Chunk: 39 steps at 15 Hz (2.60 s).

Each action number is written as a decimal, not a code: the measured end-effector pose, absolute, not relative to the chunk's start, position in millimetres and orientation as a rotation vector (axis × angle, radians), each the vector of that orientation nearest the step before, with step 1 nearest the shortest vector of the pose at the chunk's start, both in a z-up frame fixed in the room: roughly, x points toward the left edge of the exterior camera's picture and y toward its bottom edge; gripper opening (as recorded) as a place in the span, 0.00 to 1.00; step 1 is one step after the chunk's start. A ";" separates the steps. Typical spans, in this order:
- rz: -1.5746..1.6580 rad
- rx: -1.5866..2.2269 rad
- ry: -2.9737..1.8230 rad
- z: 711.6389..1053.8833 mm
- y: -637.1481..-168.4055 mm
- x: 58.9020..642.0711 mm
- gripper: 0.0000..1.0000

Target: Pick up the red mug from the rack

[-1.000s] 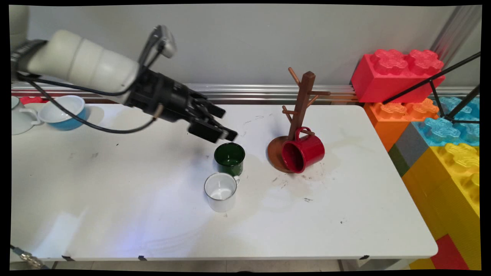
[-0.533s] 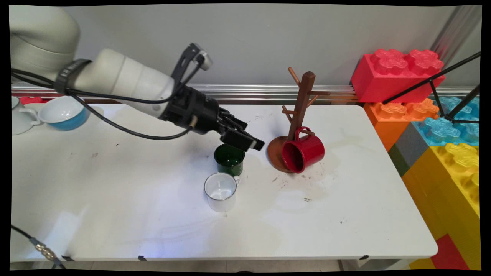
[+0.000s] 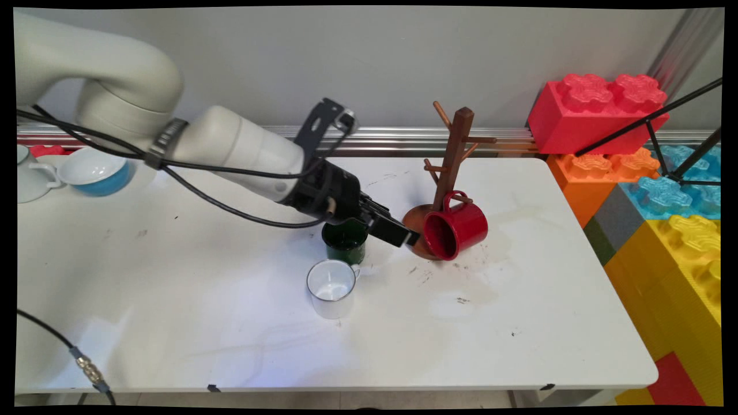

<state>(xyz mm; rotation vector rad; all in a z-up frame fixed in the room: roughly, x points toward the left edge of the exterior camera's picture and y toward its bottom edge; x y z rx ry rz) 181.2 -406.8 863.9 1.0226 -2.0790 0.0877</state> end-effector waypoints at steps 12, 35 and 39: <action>0.082 1.125 -2.092 826.3 -428.3 132.5 1.00; 0.051 1.172 -1.983 782.0 -449.1 99.9 1.00; 0.044 1.184 -1.946 776.4 -450.3 95.8 1.00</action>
